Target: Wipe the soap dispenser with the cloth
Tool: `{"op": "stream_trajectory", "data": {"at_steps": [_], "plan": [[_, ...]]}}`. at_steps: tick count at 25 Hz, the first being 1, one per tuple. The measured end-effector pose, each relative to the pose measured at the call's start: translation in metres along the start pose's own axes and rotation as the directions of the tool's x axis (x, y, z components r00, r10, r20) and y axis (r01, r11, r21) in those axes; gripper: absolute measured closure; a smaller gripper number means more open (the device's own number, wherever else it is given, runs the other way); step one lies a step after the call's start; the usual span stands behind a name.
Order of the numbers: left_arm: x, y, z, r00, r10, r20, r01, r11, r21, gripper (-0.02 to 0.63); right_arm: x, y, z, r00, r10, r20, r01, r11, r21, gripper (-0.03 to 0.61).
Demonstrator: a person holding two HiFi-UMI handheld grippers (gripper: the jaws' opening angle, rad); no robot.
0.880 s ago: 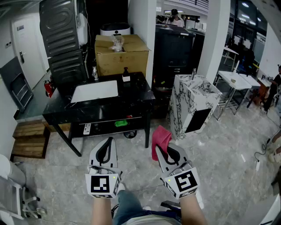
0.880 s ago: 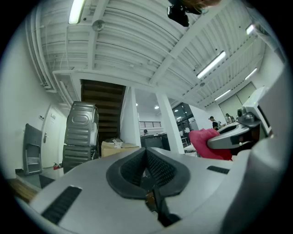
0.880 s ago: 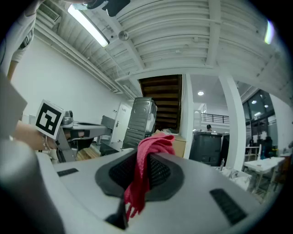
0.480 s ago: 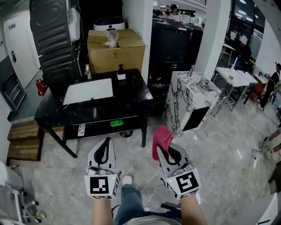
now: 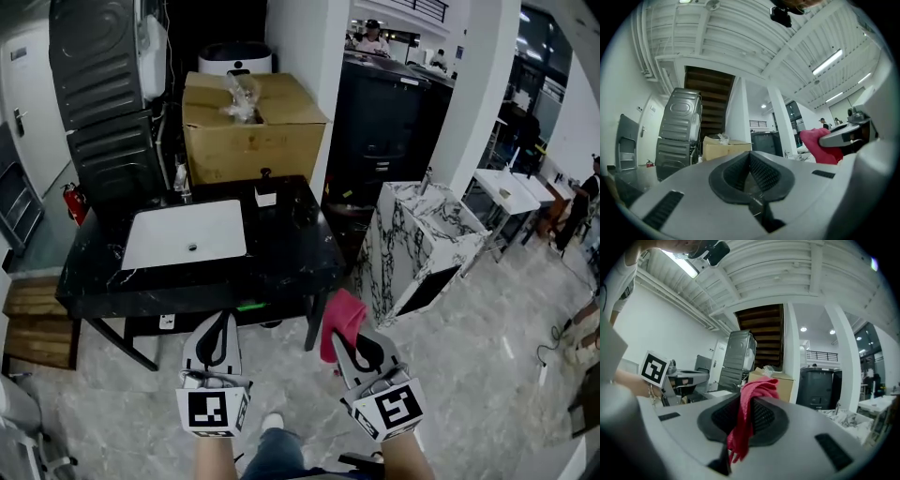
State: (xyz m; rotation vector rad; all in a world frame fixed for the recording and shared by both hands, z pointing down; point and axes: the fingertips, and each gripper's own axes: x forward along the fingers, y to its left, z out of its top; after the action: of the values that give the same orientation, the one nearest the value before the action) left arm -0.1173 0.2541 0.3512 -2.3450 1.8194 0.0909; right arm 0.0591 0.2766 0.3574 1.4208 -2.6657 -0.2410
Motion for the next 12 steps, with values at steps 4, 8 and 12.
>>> {"op": "stream_trajectory", "data": {"at_steps": [4,8,12], "plan": [[0.058,0.035,-0.001,1.0,-0.02,-0.006,0.02,0.999,0.037,0.601,0.059,-0.03,-0.004,0.999,-0.033,-0.041,0.034,0.999,0.003,0.529],[0.1,0.057,-0.003,0.997,-0.075,0.001,0.075,0.997,0.011,0.601,0.104,-0.053,0.007,0.997,-0.074,-0.026,0.075,0.997,0.033,0.529],[0.131,0.062,-0.012,0.992,-0.126,-0.006,0.126,0.991,-0.038,0.601,0.13,-0.064,-0.001,0.996,-0.075,-0.052,0.077,0.996,0.04,0.529]]}}
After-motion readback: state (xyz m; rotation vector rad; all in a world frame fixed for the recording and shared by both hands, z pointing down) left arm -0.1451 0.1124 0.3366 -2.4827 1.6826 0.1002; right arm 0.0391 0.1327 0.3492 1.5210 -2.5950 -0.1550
